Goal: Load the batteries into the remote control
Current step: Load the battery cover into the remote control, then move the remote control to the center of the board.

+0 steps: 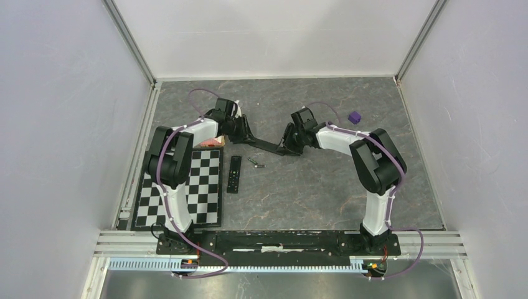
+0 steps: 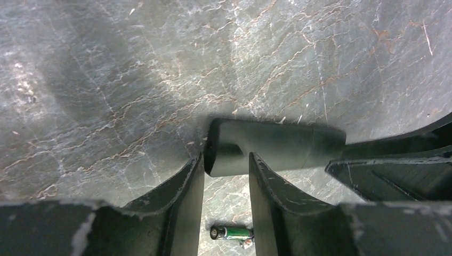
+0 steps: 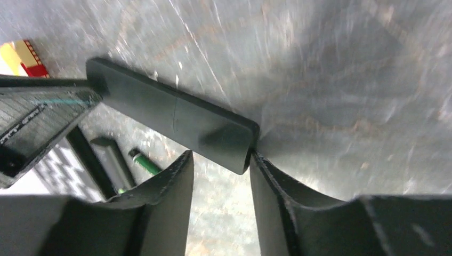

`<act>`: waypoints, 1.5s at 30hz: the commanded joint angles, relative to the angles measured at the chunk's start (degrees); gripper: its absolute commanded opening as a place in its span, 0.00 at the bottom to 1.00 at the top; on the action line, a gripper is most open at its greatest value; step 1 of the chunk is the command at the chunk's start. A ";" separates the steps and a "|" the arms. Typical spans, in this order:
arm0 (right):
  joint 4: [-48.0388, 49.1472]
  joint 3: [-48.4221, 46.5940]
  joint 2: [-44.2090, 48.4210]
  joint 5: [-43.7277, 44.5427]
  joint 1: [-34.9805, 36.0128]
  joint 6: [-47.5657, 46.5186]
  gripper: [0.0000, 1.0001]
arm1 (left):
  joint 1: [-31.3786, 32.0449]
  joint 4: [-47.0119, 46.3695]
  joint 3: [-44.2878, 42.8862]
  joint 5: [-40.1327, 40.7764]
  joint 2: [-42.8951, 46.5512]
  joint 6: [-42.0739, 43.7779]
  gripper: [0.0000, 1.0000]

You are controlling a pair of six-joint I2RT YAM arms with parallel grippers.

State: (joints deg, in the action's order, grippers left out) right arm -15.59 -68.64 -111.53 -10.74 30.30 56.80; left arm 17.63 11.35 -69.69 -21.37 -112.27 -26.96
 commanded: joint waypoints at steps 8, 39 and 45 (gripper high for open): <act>11.91 6.04 9.74 13.80 0.47 -26.42 0.98 | -3.92 11.05 -14.31 -5.43 -0.58 2.19 0.55; 3.13 -18.62 -11.30 -4.28 5.51 -80.91 0.69 | -6.64 25.12 -4.04 7.87 20.55 5.25 0.95; 6.49 -16.62 -10.06 5.34 5.43 -77.60 0.43 | -6.48 25.10 -1.67 5.64 21.46 5.69 0.94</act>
State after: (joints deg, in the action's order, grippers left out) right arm -13.04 -85.19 -122.21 -14.68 35.99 -23.38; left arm 11.16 36.40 -72.62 -13.76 -93.56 -23.88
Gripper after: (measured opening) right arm 0.504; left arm 0.949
